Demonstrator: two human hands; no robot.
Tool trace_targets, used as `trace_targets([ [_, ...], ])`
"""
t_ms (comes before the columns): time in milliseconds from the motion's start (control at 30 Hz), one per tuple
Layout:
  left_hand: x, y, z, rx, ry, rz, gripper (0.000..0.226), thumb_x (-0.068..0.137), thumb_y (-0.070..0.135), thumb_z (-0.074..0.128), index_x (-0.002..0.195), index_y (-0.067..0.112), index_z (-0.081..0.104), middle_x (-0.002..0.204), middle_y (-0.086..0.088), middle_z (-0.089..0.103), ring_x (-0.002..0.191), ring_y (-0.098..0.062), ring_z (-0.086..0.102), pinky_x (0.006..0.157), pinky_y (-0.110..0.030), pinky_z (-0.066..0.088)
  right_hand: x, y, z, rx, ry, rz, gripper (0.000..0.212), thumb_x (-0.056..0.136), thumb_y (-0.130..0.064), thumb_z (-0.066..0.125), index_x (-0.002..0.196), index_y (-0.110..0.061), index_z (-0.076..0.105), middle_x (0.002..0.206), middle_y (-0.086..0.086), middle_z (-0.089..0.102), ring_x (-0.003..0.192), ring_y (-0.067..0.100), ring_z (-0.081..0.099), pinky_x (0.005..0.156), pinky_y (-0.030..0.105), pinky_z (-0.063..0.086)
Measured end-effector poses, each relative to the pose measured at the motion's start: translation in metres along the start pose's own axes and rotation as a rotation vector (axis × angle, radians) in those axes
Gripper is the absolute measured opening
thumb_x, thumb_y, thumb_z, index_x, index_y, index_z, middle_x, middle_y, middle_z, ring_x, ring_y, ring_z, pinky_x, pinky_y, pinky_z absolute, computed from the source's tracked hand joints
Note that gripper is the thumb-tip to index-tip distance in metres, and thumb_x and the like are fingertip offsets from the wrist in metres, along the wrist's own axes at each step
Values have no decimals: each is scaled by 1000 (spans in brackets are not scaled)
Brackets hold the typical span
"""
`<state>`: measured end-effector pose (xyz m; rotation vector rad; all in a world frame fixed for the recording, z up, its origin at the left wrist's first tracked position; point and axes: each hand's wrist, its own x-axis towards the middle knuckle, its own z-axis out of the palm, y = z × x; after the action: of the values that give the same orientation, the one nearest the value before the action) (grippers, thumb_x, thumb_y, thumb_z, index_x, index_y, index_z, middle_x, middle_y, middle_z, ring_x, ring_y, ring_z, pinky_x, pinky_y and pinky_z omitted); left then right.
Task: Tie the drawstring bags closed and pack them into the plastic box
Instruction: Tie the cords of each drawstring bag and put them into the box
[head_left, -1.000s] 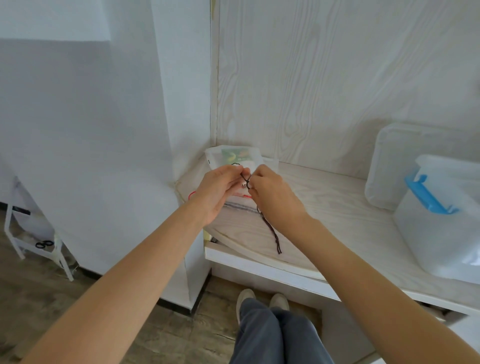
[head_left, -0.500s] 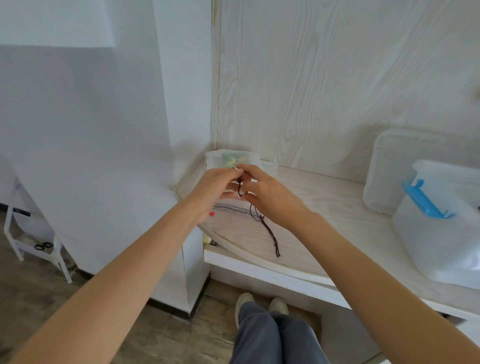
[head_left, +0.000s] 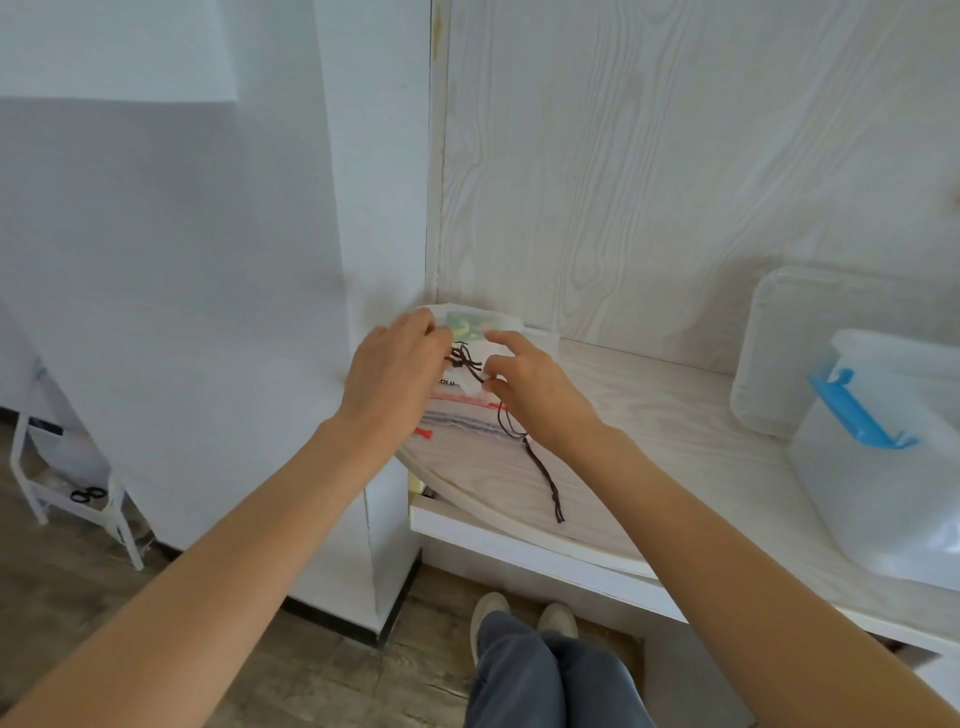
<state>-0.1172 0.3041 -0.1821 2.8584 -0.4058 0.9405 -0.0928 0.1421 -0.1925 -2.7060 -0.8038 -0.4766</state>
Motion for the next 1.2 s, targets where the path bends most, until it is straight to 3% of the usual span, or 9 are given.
trace_targets([
  [200,1,-1,-2,-680,-45,-279,12,85,18,64,75,11,63,85,3,53,75,-9,53,67,-11,37,0,2,0,233,19,190,16,93,-8,52,95,2,65,129,13,53,97,26,60,74,17,36],
  [300,2,3,-4,-1237,-87,-599,22,85,19,62,65,10,67,71,2,61,74,-13,56,78,-25,44,0,1,1,458,71,377,13,90,-13,56,87,-3,65,120,6,61,80,14,58,58,15,35],
  [400,3,5,-2,-1639,-73,-748,39,88,14,57,51,17,66,70,3,68,69,-10,58,70,-27,43,-2,0,6,625,93,482,12,86,-17,61,87,-8,68,112,0,65,77,14,58,66,13,45],
  [500,2,9,2,-1832,-101,-854,44,92,21,53,50,18,42,90,3,74,56,-3,50,54,-18,40,-2,0,10,859,92,609,20,80,-21,64,73,-2,65,91,15,68,80,22,60,76,34,51],
  [633,2,10,9,-2082,-40,-948,45,96,30,47,54,19,39,73,5,72,67,-4,65,53,-15,43,-2,0,6,1226,63,719,16,87,-10,58,72,-5,58,82,10,63,79,14,59,68,24,46],
  [767,1,11,18,-2083,-28,-1000,37,98,29,43,64,20,35,44,11,40,40,-3,38,32,-15,23,-2,3,-2,2008,120,867,16,91,3,47,79,5,57,86,17,63,76,21,64,66,23,57],
  [900,-2,7,25,-1990,35,-1091,41,99,26,43,61,20,31,40,11,32,36,-3,29,29,-15,14,-1,8,-5,2422,245,942,16,93,10,38,96,11,54,94,25,56,83,28,59,52,25,57],
  [1033,-3,3,24,-1931,69,-1116,37,98,23,45,62,20,33,40,11,32,35,-3,28,29,-15,13,-3,6,-3,2372,287,889,14,95,7,39,98,12,52,93,27,58,86,29,62,55,23,57],
  [1200,0,9,13,-1668,-95,-879,40,97,32,47,60,19,36,48,9,47,46,-5,32,33,-15,17,0,3,-2,2083,179,726,22,96,-4,45,82,4,59,83,16,68,79,25,70,73,24,58],
])
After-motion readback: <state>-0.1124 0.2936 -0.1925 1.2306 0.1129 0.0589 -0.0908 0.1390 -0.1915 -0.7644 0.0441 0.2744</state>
